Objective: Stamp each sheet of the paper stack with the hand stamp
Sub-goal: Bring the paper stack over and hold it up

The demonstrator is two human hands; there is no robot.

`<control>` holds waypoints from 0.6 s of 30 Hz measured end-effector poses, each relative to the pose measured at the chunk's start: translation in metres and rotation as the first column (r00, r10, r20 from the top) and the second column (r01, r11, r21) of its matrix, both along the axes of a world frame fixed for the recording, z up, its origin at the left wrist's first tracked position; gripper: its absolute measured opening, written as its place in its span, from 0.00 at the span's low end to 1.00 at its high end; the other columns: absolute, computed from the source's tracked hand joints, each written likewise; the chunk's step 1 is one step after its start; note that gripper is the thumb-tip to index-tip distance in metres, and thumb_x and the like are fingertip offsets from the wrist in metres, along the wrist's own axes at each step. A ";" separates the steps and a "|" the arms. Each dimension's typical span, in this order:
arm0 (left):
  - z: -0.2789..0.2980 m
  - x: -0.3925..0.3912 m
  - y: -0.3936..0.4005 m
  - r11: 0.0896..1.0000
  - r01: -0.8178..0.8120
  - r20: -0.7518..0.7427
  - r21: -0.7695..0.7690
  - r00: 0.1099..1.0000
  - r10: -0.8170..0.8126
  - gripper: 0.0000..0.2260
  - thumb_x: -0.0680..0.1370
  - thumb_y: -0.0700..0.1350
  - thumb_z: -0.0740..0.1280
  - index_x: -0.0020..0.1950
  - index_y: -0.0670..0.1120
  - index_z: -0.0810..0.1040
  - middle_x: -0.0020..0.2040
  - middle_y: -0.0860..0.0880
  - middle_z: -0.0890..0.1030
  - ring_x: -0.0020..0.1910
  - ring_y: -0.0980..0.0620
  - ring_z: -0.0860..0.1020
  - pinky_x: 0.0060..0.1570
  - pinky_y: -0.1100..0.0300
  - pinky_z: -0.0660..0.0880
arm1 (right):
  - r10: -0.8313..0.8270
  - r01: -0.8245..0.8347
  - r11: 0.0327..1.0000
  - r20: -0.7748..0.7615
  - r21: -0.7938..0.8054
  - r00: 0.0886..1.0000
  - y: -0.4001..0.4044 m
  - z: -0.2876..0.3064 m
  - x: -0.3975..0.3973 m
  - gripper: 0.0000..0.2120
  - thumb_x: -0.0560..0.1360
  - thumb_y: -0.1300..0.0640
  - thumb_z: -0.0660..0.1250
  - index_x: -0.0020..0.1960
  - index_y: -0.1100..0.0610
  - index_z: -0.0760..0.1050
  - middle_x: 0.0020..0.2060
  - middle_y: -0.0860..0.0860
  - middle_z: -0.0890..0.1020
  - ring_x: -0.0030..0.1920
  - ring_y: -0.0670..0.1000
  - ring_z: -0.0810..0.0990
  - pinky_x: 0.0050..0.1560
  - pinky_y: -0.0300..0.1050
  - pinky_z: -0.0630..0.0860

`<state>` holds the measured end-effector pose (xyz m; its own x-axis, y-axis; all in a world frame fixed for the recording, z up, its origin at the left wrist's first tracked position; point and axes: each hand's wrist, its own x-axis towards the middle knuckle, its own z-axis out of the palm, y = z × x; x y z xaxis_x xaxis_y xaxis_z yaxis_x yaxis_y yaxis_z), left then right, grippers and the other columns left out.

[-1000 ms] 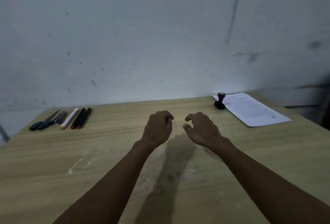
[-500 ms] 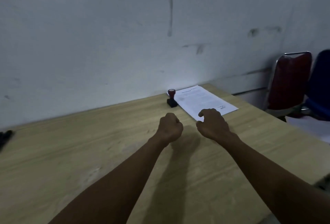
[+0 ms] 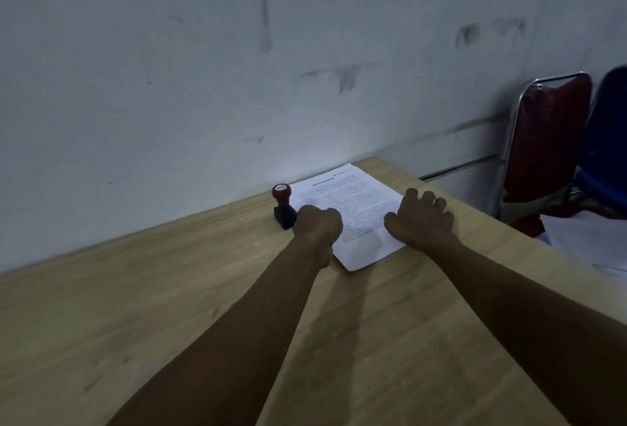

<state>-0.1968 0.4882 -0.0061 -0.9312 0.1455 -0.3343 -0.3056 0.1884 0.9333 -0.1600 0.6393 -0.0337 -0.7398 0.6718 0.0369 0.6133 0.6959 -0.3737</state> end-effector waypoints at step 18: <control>0.002 -0.019 0.040 0.992 -0.108 0.096 -0.072 0.989 0.114 0.16 0.76 0.32 0.61 0.64 0.38 0.72 0.52 0.43 0.77 0.44 0.47 0.76 0.43 0.56 0.76 | -0.130 0.108 0.958 -0.070 -0.266 0.989 0.027 0.005 -0.014 0.34 0.63 0.53 0.76 0.65 0.61 0.67 0.60 0.59 0.77 0.61 0.61 0.75 0.60 0.52 0.73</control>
